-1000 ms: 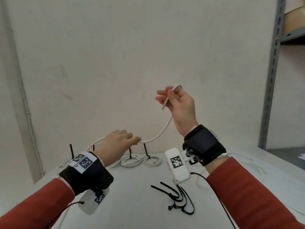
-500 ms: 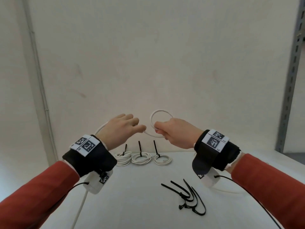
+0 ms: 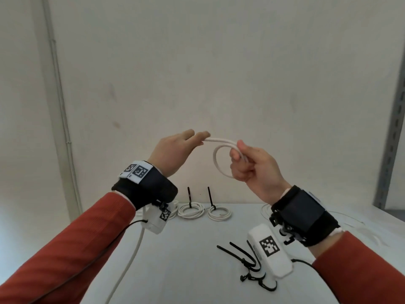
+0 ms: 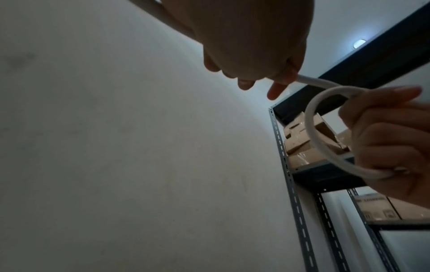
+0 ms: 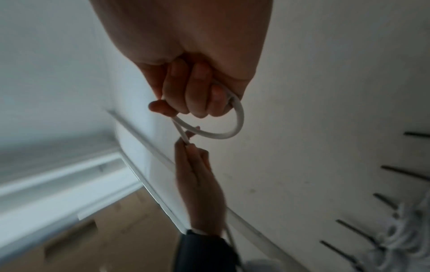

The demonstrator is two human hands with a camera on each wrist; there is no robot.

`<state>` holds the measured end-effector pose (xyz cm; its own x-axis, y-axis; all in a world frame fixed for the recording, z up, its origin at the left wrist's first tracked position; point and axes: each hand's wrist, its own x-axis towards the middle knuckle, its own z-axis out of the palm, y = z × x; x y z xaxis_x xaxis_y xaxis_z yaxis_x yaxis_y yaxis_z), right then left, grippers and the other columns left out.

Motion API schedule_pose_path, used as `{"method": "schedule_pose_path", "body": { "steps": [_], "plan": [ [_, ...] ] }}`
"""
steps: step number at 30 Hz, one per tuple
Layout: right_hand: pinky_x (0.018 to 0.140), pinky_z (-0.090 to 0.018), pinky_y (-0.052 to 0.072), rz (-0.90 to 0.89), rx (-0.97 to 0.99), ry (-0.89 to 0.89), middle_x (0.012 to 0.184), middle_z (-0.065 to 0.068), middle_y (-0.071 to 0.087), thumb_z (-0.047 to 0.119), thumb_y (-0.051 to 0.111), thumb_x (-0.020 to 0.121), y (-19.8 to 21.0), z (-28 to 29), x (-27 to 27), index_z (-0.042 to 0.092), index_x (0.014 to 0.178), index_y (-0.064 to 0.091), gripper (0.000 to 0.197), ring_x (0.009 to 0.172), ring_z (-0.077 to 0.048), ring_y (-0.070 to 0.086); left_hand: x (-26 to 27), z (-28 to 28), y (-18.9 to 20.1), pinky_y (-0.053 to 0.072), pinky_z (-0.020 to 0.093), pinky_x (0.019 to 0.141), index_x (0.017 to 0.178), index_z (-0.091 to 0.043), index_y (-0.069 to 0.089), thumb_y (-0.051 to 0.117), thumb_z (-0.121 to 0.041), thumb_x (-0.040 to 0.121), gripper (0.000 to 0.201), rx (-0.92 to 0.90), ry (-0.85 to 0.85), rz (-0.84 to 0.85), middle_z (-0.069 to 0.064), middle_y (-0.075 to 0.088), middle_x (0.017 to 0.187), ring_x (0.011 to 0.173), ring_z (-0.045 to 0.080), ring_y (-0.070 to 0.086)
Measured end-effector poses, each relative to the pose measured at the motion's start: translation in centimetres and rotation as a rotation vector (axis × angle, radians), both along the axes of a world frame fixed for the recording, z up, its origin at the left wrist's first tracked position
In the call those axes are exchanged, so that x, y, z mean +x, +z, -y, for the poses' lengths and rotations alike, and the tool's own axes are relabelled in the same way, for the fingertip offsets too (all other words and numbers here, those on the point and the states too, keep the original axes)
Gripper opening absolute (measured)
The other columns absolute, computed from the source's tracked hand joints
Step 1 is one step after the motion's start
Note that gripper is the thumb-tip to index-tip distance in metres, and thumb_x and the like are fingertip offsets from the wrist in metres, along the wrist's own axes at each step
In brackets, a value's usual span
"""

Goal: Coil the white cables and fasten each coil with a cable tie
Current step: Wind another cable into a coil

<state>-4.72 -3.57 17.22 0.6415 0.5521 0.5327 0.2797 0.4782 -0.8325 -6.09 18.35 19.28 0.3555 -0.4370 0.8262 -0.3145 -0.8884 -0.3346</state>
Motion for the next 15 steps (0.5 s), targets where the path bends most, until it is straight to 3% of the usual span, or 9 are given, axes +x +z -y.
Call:
{"method": "schedule_pose_path", "body": {
  "steps": [3, 4, 8, 11, 13, 15],
  "plan": [
    [0.044, -0.023, 0.017, -0.173, 0.203, 0.126, 0.05, 0.006, 0.011, 0.031, 0.036, 0.095, 0.8, 0.9, -0.1, 0.014, 0.064, 0.055, 0.039, 0.04, -0.009, 0.013, 0.4, 0.3, -1.0, 0.051, 0.031, 0.06, 0.121, -0.029, 0.039, 0.03, -0.031, 0.094, 0.028, -0.148, -0.099, -0.029, 0.005, 0.066, 0.102, 0.077, 0.026, 0.066],
    [0.043, -0.022, 0.02, -0.211, 0.263, 0.156, 0.05, 0.006, 0.011, 0.03, 0.035, 0.096, 1.1, 1.2, -0.1, 0.014, 0.065, 0.057, 0.04, 0.038, -0.008, 0.017, 0.5, 0.4, -1.4, 0.05, 0.031, 0.06, 0.121, -0.027, 0.039, 0.03, -0.03, 0.094, 0.028, -0.166, -0.108, -0.024, 0.006, 0.067, 0.104, 0.079, 0.026, 0.067],
    [0.045, -0.021, 0.028, -0.284, 0.45, 0.228, 0.047, 0.006, 0.027, 0.024, 0.037, 0.094, 1.7, 2.4, 0.1, 0.01, 0.073, 0.062, 0.035, 0.04, -0.009, 0.027, 0.9, 0.3, -4.0, 0.047, 0.032, 0.041, 0.123, -0.023, 0.042, 0.034, -0.028, 0.094, 0.031, -0.137, -0.032, 0.002, 0.006, 0.066, 0.095, 0.059, 0.029, 0.063],
    [0.048, -0.021, 0.033, -0.295, 0.588, 0.27, 0.052, 0.004, 0.03, 0.021, 0.037, 0.094, 2.1, 3.1, 0.5, 0.008, 0.079, 0.061, 0.031, 0.045, -0.011, 0.029, 0.9, 0.2, -5.9, 0.042, 0.031, 0.036, 0.124, -0.026, 0.042, 0.035, -0.031, 0.094, 0.031, -0.126, 0.02, -0.024, 0.003, 0.063, 0.085, 0.051, 0.028, 0.058],
    [0.05, -0.021, 0.038, -0.294, 0.647, 0.258, 0.054, 0.004, 0.032, 0.021, 0.038, 0.094, 2.3, 3.2, 0.9, 0.008, 0.084, 0.059, 0.027, 0.047, -0.011, 0.032, 0.8, 0.1, -6.9, 0.043, 0.031, 0.035, 0.126, -0.025, 0.042, 0.044, -0.024, 0.094, 0.031, -0.105, 0.047, -0.035, 0.002, 0.062, 0.083, 0.051, 0.026, 0.057],
    [0.052, -0.021, 0.04, -0.29, 0.671, 0.209, 0.055, 0.005, 0.035, 0.022, 0.037, 0.095, 2.4, 3.0, 1.4, 0.009, 0.089, 0.056, 0.023, 0.049, -0.011, 0.034, 0.8, 0.1, -7.6, 0.041, 0.029, 0.035, 0.128, -0.022, 0.043, 0.062, -0.011, 0.087, 0.047, -0.079, 0.071, -0.026, 0.001, 0.062, 0.081, 0.053, 0.023, 0.058]
  ]
}}
